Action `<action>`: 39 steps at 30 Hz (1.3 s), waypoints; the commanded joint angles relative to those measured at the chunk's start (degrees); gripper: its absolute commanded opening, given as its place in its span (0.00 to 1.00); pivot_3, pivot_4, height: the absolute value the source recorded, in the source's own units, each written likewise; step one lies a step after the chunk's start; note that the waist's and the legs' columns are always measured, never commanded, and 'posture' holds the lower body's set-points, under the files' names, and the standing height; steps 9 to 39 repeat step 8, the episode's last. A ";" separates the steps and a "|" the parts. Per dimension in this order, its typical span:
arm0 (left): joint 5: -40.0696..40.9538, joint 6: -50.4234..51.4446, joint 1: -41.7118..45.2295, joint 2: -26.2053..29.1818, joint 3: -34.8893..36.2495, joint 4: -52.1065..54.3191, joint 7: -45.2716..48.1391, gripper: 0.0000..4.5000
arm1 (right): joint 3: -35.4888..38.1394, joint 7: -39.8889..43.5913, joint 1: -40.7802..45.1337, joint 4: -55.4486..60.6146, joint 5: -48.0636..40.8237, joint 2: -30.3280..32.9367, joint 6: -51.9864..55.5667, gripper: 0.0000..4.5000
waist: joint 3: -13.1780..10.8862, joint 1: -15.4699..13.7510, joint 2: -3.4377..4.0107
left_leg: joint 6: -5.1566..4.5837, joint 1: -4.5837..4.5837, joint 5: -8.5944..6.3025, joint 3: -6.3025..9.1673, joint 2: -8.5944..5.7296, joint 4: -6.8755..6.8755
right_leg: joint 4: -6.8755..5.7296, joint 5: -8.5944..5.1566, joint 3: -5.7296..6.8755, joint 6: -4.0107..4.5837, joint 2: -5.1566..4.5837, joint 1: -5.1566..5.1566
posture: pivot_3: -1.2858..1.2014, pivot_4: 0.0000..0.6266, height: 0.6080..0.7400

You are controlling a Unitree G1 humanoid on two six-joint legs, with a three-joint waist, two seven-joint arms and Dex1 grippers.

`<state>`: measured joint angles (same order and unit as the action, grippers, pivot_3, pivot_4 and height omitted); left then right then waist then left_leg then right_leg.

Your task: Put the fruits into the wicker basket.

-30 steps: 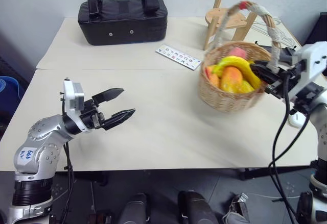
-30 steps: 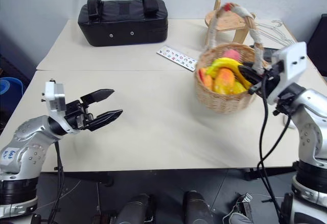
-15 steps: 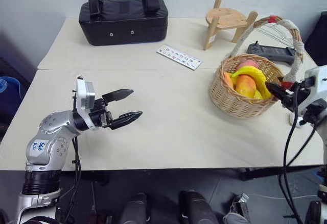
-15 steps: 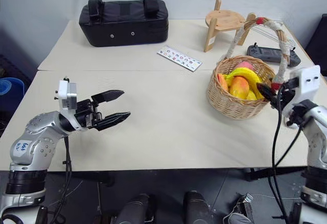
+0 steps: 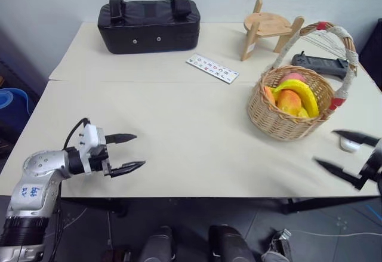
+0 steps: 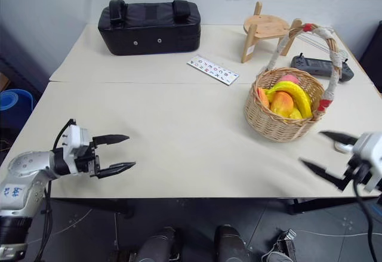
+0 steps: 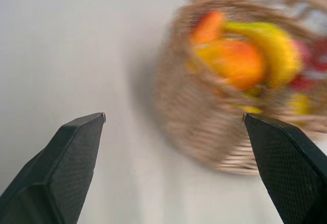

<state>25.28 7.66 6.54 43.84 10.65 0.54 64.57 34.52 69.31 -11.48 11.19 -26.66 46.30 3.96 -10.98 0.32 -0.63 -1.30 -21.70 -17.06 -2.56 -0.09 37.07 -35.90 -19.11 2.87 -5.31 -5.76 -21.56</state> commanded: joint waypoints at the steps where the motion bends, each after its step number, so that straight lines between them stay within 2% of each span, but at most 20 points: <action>1: -2.84 -4.03 -2.37 0.00 0.66 0.63 -1.28 1.00 | -6.43 2.09 0.24 -1.12 2.81 -2.93 -9.65 0.99 | 0.00 0.14 0.00 | 0.02 0.16 -0.08 0.00 0.03 0.01 | 0.01 -0.01 -0.02 0.01 0.00 0.15 | 0.52 0.24 1.00; 4: -5.91 -7.21 -4.64 -0.86 0.48 1.66 -4.12 1.00 | -13.28 1.11 3.64 -5.50 7.54 -5.70 -17.13 0.99 | -0.02 0.12 0.04 | 0.06 0.21 -0.14 -0.02 0.02 0.00 | 0.02 -0.02 -0.06 0.03 -0.04 0.14 | 0.52 0.24 1.00; 8: -7.33 -8.55 -4.42 -2.09 0.12 2.10 -6.62 1.00 | -17.84 -1.43 7.85 -10.78 10.41 -7.45 -21.83 0.99 | -0.03 -0.01 0.06 | 0.29 0.21 -0.02 -0.02 0.02 0.00 | 0.02 -0.03 -0.04 0.05 -0.05 0.10 | 0.52 0.24 1.00; 39: -7.33 -8.55 -4.42 -2.09 0.12 2.10 -6.62 1.00 | -17.84 -1.43 7.85 -10.78 10.41 -7.45 -21.83 0.99 | -0.03 -0.01 0.06 | 0.29 0.21 -0.02 -0.02 0.02 0.00 | 0.02 -0.03 -0.04 0.05 -0.05 0.10 | 0.52 0.24 1.00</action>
